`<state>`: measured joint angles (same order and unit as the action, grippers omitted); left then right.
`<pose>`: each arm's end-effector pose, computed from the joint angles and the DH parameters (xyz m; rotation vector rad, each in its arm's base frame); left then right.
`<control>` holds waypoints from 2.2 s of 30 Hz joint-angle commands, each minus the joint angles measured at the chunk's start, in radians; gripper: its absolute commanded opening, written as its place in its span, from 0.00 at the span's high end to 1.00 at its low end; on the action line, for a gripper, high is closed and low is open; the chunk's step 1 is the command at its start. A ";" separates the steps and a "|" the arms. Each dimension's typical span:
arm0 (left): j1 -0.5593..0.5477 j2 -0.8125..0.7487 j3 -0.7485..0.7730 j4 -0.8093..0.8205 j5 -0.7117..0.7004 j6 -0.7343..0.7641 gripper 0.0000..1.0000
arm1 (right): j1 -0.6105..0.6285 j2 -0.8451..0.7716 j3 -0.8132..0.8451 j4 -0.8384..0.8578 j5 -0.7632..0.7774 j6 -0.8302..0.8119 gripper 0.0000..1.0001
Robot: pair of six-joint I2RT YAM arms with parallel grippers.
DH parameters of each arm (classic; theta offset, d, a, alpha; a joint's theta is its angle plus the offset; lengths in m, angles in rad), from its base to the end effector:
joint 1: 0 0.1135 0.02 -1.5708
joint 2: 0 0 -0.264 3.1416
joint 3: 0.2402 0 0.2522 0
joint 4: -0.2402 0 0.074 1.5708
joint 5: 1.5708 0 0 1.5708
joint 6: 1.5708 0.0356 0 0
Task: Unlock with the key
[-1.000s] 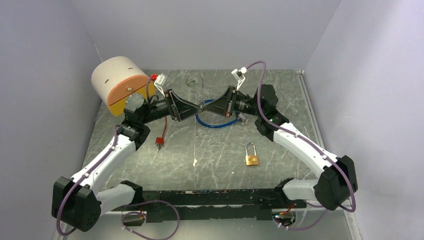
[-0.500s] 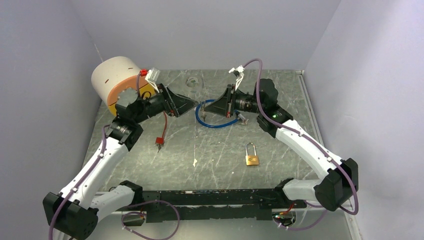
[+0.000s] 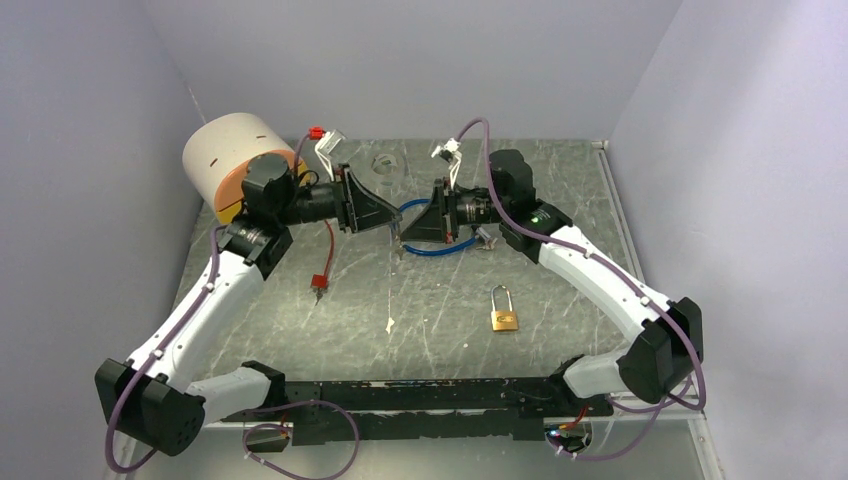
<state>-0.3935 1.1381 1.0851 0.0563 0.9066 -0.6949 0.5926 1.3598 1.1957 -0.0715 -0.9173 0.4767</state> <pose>0.2229 -0.1229 0.4004 0.5386 1.7173 -1.5139 0.2407 0.1961 0.3685 -0.8344 1.8234 1.5446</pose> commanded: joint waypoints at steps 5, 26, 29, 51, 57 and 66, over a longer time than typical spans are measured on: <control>-0.002 -0.006 0.047 -0.184 0.098 0.155 0.62 | 0.001 -0.003 0.060 -0.026 -0.059 -0.053 1.00; -0.002 0.049 0.106 -0.339 -0.060 0.249 0.49 | 0.022 0.032 0.093 -0.096 -0.025 -0.114 1.00; -0.002 0.052 0.118 -0.363 -0.068 0.261 0.45 | 0.023 0.036 0.095 -0.101 0.005 -0.120 1.00; -0.002 0.056 0.079 -0.281 0.099 0.272 0.85 | 0.026 0.064 0.120 -0.140 -0.078 -0.161 1.00; -0.002 0.060 0.103 -0.360 0.078 0.326 0.58 | 0.027 0.068 0.130 -0.183 -0.081 -0.192 1.00; -0.002 0.055 0.083 -0.319 0.111 0.313 0.82 | 0.028 0.068 0.128 -0.205 -0.099 -0.210 1.00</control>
<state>-0.3950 1.2163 1.1652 -0.3027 0.9730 -0.3878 0.6170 1.4277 1.2766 -0.2806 -0.9794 0.3035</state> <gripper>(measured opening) 0.197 0.009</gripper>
